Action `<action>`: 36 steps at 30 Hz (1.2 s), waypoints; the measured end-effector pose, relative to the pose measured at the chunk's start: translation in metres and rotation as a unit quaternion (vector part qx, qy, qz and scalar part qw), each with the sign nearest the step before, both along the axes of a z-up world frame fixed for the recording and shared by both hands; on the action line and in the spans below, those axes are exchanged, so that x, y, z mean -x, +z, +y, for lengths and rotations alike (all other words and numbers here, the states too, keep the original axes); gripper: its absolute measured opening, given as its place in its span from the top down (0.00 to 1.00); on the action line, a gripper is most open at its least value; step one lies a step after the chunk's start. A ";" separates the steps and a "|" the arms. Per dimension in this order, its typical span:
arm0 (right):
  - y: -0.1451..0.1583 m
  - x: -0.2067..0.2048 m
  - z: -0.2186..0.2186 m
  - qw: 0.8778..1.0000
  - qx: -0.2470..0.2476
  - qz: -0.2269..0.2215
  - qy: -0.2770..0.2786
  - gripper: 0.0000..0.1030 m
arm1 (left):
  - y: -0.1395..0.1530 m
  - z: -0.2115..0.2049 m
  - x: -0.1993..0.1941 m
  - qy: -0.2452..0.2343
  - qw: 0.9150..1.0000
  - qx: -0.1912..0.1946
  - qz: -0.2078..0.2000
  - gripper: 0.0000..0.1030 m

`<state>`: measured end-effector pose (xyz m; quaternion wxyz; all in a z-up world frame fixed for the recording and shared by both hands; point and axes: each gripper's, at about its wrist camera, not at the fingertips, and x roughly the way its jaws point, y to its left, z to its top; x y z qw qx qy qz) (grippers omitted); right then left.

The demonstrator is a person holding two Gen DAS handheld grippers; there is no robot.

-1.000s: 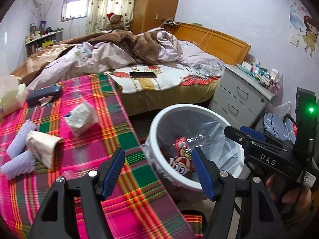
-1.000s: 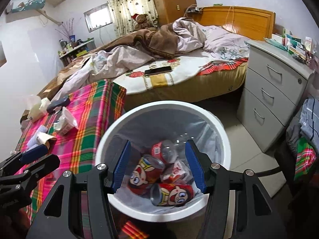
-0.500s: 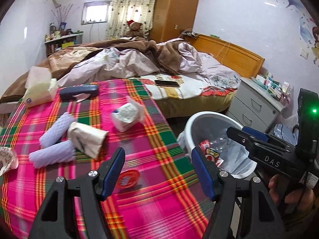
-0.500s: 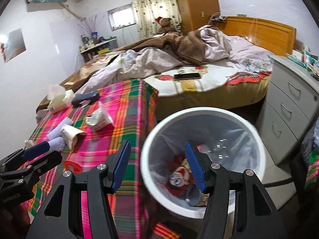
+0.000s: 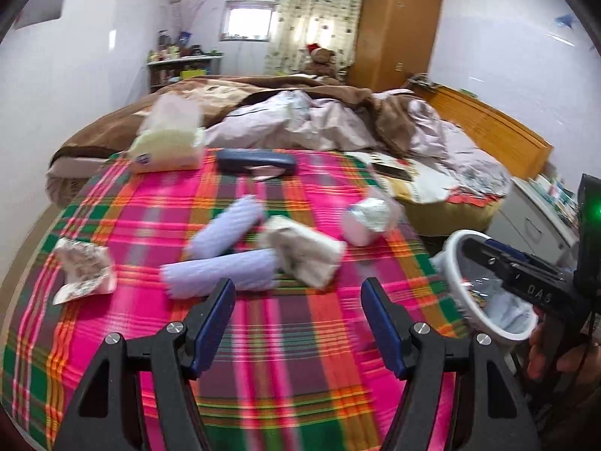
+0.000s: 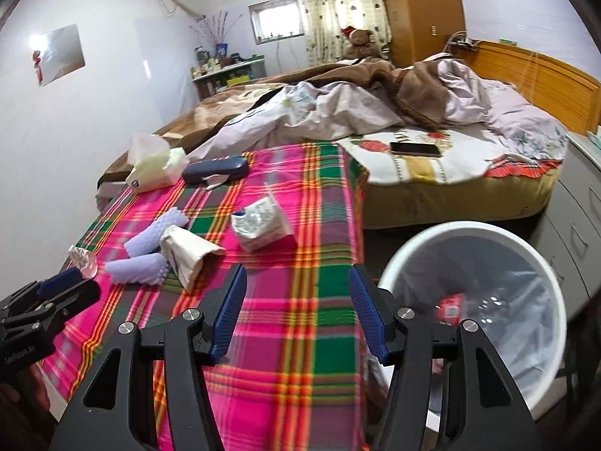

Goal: Collect trash
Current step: 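Move both tools back over the plaid cloth, then grasp the patterned paper cup with left tool while right tool grasps white yogurt cup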

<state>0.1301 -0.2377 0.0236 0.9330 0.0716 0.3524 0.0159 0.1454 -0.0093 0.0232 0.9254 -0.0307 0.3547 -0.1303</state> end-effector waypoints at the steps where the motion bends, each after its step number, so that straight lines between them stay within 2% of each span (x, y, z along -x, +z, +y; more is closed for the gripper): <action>1: -0.001 -0.004 0.003 1.000 0.000 0.002 0.003 0.44 | -0.001 0.008 -0.002 0.009 1.000 0.000 0.003 0.31; 7: -0.010 -0.028 0.015 1.000 -0.007 0.025 0.010 0.44 | -0.011 0.059 -0.012 0.065 0.998 0.008 0.017 0.31; 15: -0.022 -0.059 0.021 0.998 -0.041 0.056 0.006 0.44 | -0.029 0.112 -0.020 0.123 0.991 0.014 0.046 0.29; 28: -0.038 -0.108 0.019 0.992 -0.076 0.097 -0.018 0.44 | -0.059 0.161 -0.043 0.164 0.980 0.065 0.092 0.29; 32: -0.042 -0.119 0.021 0.992 -0.073 0.106 -0.017 0.44 | -0.061 0.176 -0.052 0.171 0.974 0.115 0.098 0.27; 36: -0.046 -0.125 0.023 0.991 -0.071 0.114 -0.008 0.44 | -0.063 0.181 -0.066 0.184 0.971 0.109 0.107 0.25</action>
